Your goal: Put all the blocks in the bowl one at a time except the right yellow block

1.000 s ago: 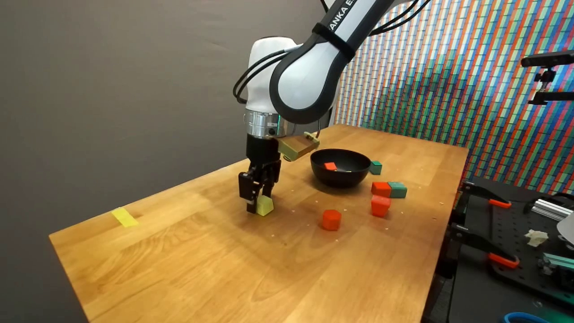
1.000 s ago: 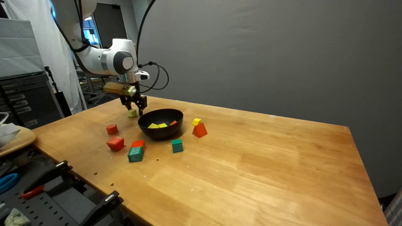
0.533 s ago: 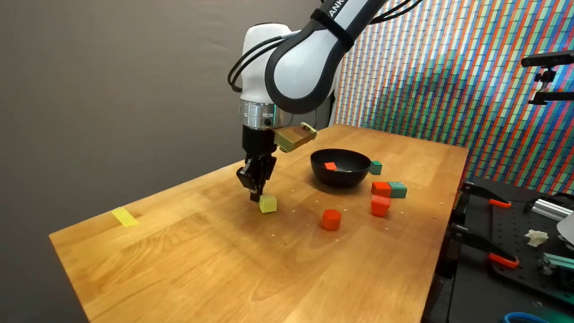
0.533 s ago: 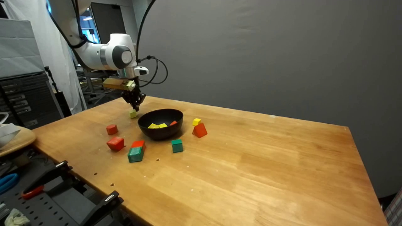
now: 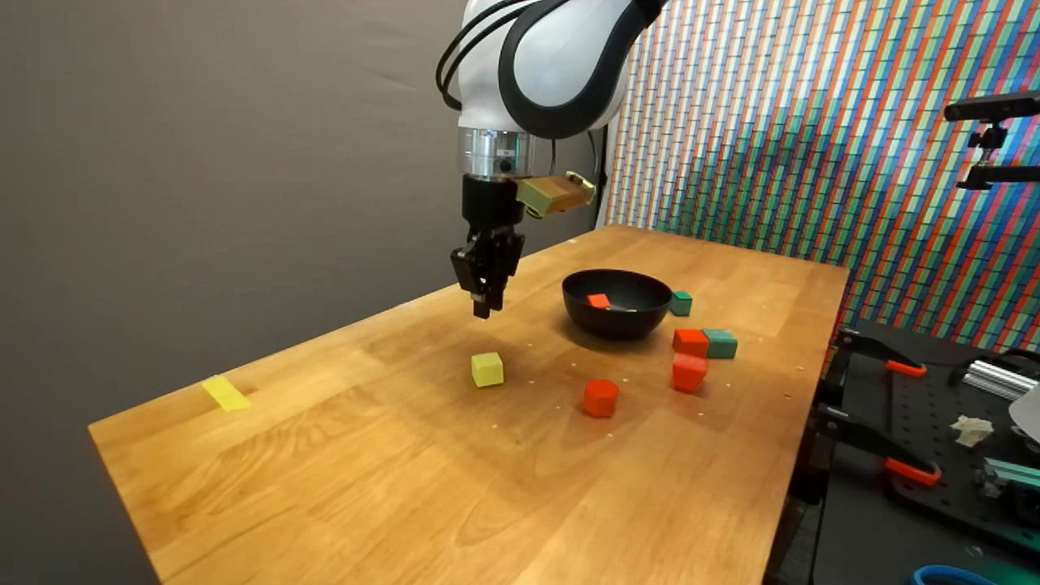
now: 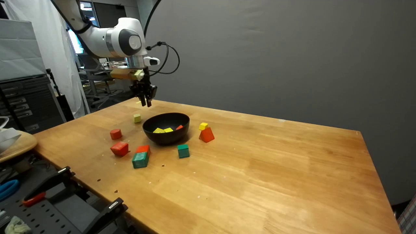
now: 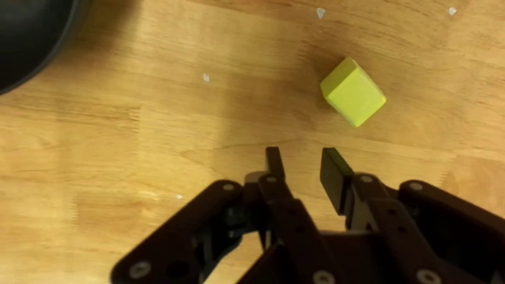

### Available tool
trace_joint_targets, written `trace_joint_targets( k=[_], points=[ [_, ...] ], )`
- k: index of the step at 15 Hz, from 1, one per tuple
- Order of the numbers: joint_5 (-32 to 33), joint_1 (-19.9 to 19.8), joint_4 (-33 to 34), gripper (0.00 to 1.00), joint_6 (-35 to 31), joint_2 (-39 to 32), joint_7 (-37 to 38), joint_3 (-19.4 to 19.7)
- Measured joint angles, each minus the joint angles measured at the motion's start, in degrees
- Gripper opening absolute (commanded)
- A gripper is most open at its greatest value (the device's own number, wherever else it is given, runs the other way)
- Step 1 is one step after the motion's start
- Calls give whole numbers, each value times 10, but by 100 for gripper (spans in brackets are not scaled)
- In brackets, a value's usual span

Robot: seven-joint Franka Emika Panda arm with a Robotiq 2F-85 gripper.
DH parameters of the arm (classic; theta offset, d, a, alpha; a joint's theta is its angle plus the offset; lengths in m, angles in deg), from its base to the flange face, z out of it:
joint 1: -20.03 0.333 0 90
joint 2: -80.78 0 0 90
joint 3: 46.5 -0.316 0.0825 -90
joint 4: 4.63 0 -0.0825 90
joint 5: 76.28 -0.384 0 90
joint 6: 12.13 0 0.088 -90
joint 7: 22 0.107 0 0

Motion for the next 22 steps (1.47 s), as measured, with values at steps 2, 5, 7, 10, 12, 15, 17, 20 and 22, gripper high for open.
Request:
trace_joint_targets(
  k=[2,5,7,10,12,15,17,20,22],
  points=[
    [0,-3,-3,69,0,-1,0,0],
    [-4,-3,-2,91,2,-12,0,-4],
    [-11,-4,1,100,5,-25,-1,-13],
    [-16,-4,5,100,10,-46,-1,-27],
    [-17,-5,9,100,11,-58,-1,-33],
    [-19,-5,20,66,11,-73,-2,-35],
    [-23,-5,28,49,11,-81,-2,-36],
    [-24,-5,34,27,11,-83,-2,-38],
    [-24,-5,36,23,11,-83,-2,-40]
  ],
)
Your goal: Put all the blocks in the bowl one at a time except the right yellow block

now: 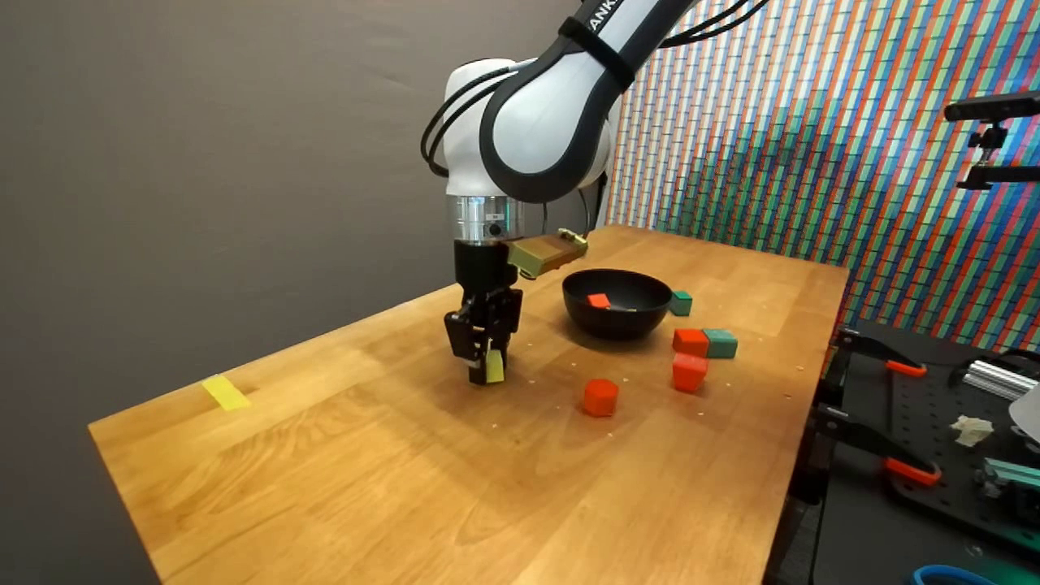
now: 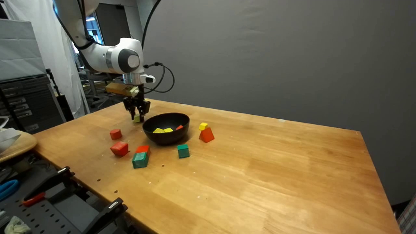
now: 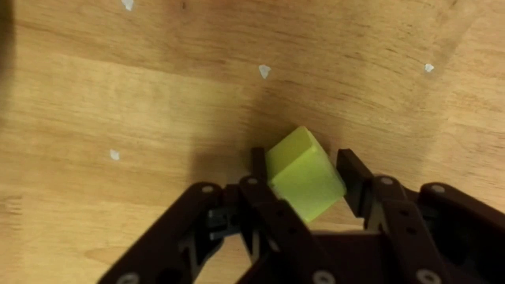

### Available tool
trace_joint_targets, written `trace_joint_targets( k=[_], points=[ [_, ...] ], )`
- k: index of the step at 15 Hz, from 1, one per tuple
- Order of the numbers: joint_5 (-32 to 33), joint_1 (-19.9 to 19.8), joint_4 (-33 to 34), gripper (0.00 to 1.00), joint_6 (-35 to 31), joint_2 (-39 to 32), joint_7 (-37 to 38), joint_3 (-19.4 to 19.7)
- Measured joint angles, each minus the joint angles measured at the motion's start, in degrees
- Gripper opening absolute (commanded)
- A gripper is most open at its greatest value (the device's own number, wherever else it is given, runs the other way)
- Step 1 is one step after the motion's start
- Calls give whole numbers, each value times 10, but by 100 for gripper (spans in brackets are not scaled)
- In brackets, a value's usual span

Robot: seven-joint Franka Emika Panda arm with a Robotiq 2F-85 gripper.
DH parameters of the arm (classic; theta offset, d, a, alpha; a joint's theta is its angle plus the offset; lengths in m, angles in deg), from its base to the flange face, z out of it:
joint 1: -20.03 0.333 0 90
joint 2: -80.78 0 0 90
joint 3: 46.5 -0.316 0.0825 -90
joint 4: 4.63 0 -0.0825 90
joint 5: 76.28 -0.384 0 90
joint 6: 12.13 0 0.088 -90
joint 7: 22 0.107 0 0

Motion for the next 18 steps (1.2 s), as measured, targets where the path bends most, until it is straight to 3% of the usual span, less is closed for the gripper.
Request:
trace_joint_targets(
  k=[6,11,14,18],
  points=[
    [-3,-5,-19,23,22,44,0,2],
    [65,-8,-119,23,11,172,66,84],
    [93,-34,-176,23,11,227,103,130],
    [86,-80,-212,23,10,238,105,137]
  ],
)
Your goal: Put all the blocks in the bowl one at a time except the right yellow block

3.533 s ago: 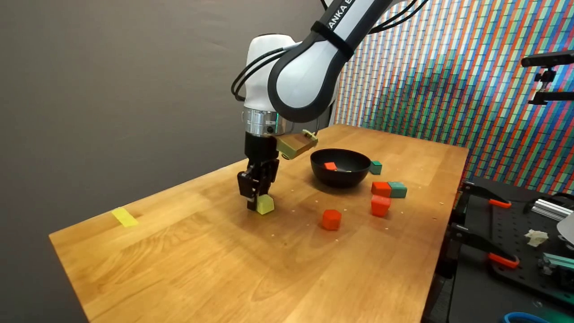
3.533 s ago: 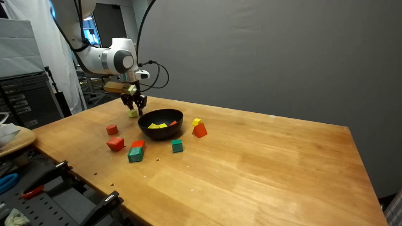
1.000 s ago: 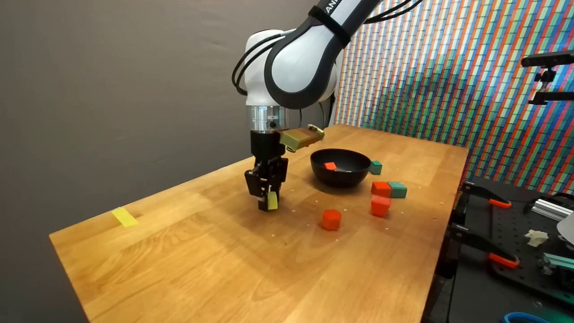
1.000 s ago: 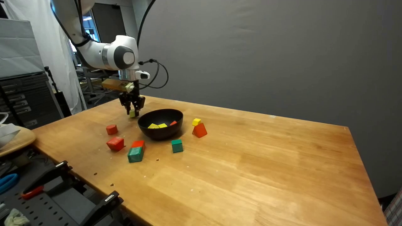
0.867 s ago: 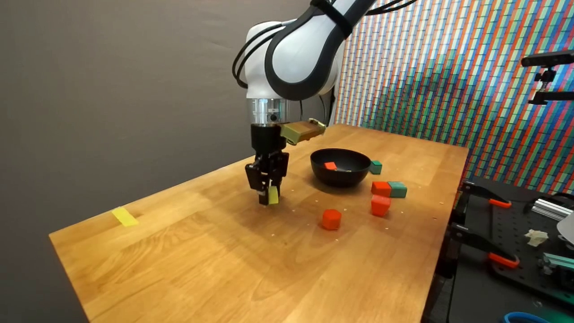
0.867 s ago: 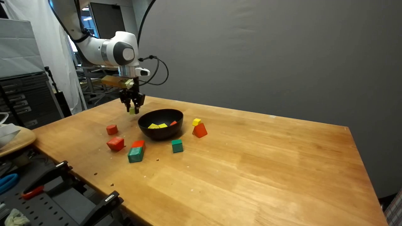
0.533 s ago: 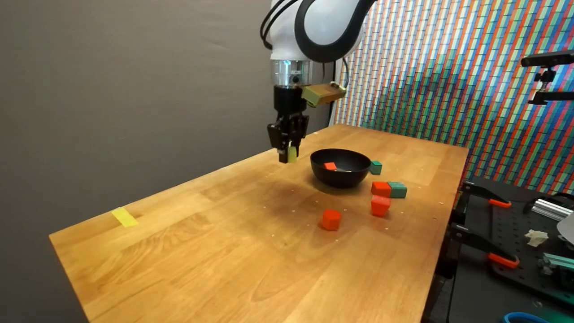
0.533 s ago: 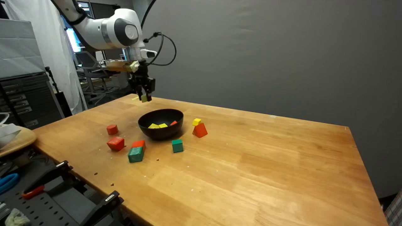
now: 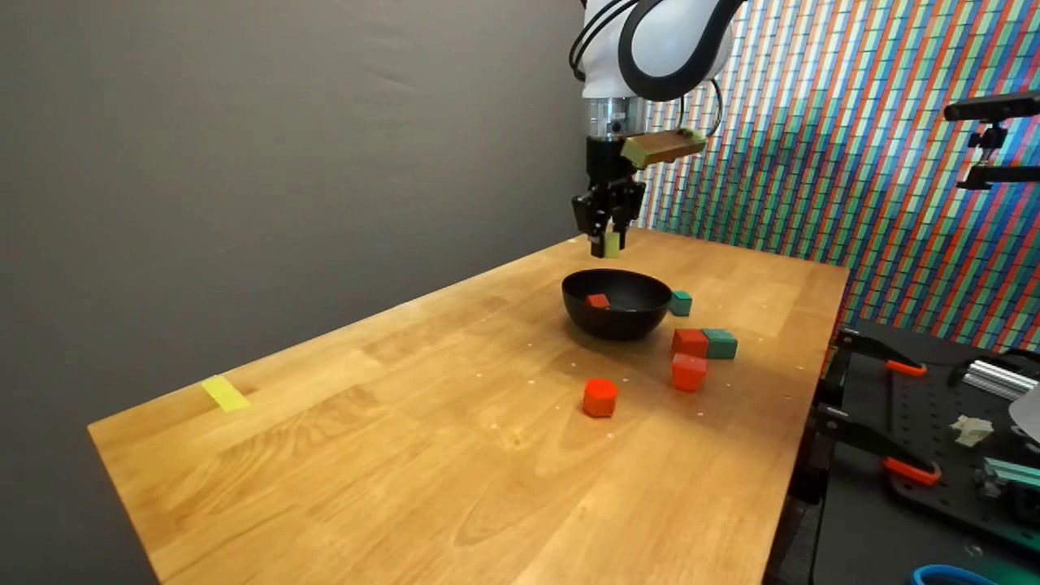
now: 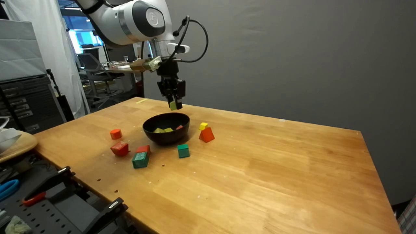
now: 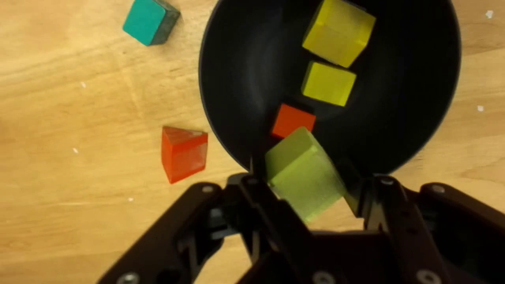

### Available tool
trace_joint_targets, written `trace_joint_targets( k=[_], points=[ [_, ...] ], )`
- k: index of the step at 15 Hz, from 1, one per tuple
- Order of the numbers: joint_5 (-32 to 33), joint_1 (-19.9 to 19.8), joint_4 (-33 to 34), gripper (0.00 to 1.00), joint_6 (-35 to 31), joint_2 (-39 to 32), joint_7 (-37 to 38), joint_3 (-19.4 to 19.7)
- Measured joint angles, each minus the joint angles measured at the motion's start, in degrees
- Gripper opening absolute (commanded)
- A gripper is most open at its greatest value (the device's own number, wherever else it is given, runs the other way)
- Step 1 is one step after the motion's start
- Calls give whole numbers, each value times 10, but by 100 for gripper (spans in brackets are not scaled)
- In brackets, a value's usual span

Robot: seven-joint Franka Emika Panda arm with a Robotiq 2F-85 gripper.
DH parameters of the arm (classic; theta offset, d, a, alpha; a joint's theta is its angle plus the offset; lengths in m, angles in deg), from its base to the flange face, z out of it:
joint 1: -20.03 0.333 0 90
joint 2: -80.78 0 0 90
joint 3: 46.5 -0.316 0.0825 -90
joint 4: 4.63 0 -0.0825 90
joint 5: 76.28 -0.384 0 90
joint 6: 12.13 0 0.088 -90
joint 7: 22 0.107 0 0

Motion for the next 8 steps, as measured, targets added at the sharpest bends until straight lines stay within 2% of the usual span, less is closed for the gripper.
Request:
trace_joint_targets(
  k=[1,2,3,5,6,7,8],
  points=[
    [-10,-7,-6,35,-3,-3,-1,-2],
    [-22,-12,-10,73,-7,-6,-1,-6],
    [-35,-16,-13,73,-13,-11,-4,-10],
    [-55,-21,-14,87,-28,-22,-11,-22],
    [-59,-21,-14,71,-32,-27,-11,-27],
    [-59,-20,-14,78,-34,-29,-11,-31],
    [-59,-20,-14,100,-35,-29,-11,-34]
  ],
)
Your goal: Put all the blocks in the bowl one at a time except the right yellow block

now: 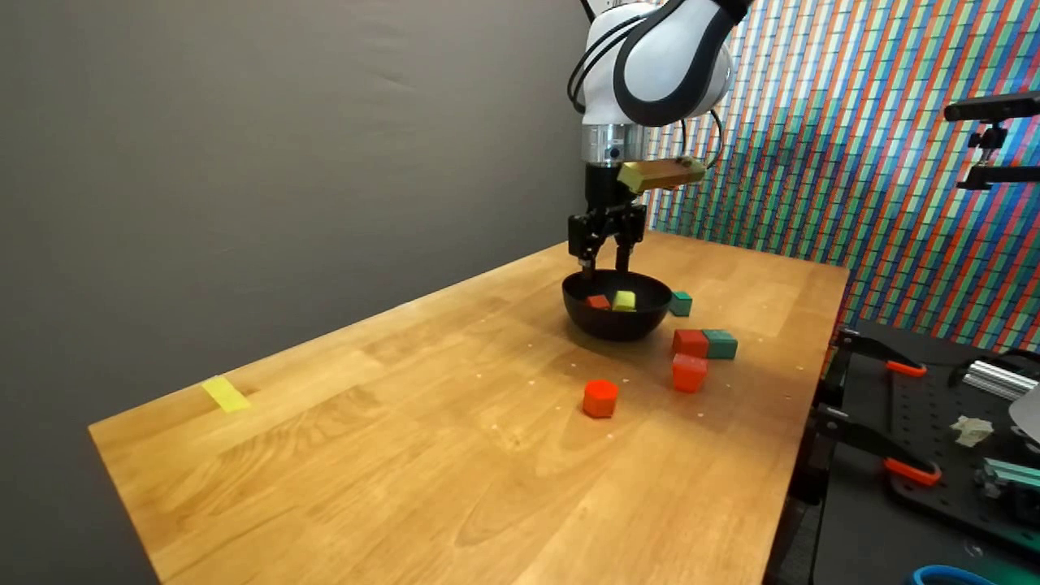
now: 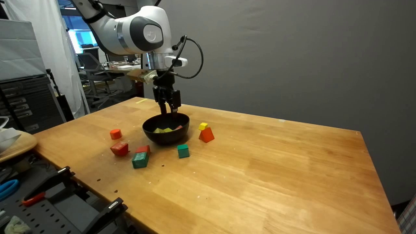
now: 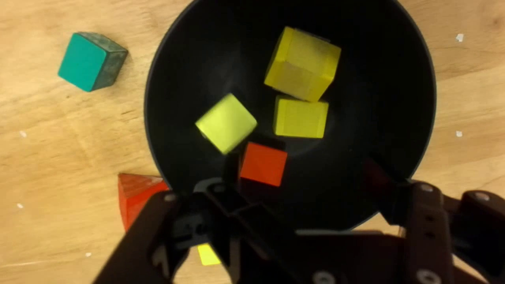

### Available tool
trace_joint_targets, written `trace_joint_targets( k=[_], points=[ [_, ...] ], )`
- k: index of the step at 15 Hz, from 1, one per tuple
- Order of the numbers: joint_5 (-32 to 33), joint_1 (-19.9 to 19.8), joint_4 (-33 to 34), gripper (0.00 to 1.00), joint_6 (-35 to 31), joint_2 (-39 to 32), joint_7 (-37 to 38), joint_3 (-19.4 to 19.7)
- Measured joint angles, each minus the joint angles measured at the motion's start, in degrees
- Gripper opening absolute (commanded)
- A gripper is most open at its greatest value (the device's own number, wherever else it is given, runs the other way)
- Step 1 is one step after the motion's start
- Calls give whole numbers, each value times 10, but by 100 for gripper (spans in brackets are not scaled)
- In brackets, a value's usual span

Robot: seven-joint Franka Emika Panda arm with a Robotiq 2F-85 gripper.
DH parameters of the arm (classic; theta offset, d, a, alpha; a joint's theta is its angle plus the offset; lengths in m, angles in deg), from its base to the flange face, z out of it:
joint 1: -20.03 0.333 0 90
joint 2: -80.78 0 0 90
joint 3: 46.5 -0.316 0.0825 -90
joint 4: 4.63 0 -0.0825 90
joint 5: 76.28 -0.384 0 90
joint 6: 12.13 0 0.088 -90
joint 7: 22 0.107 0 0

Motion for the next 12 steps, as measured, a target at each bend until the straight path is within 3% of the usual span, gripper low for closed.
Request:
trace_joint_targets(
  k=[2,4,8,12],
  points=[
    [0,1,0,97,0,0,0,-1],
    [5,3,-1,100,3,1,0,-1],
    [65,39,-21,100,9,35,13,-3],
    [87,72,-49,100,9,77,2,-46]
  ],
)
